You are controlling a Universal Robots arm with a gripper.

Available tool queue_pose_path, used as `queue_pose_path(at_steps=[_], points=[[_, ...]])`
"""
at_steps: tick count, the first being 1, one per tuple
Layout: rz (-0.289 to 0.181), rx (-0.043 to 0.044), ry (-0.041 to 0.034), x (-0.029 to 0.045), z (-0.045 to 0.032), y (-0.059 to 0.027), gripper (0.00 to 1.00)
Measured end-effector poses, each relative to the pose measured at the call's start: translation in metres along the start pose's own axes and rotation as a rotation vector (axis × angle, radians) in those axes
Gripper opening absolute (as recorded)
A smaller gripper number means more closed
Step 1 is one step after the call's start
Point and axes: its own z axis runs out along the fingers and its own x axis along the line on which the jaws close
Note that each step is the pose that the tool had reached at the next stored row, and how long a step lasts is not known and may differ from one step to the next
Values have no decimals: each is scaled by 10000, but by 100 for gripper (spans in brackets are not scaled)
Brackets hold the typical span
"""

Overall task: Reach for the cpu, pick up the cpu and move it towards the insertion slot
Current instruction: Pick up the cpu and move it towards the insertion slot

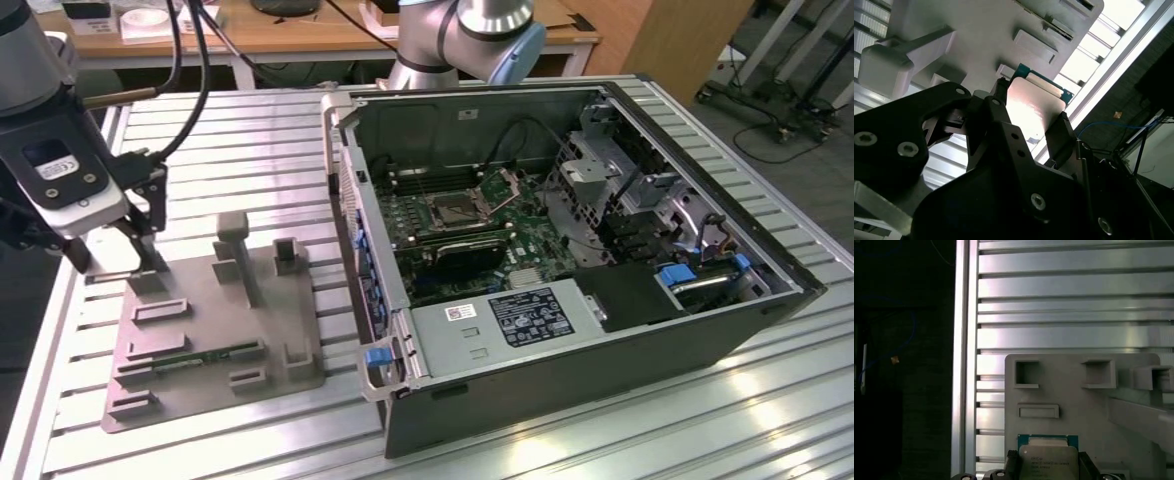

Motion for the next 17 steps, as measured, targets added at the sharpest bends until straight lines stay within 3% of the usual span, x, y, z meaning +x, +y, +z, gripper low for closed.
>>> queue_pose_path(at_steps=[17], points=[[0, 0, 0, -3, -140, 4, 54]])
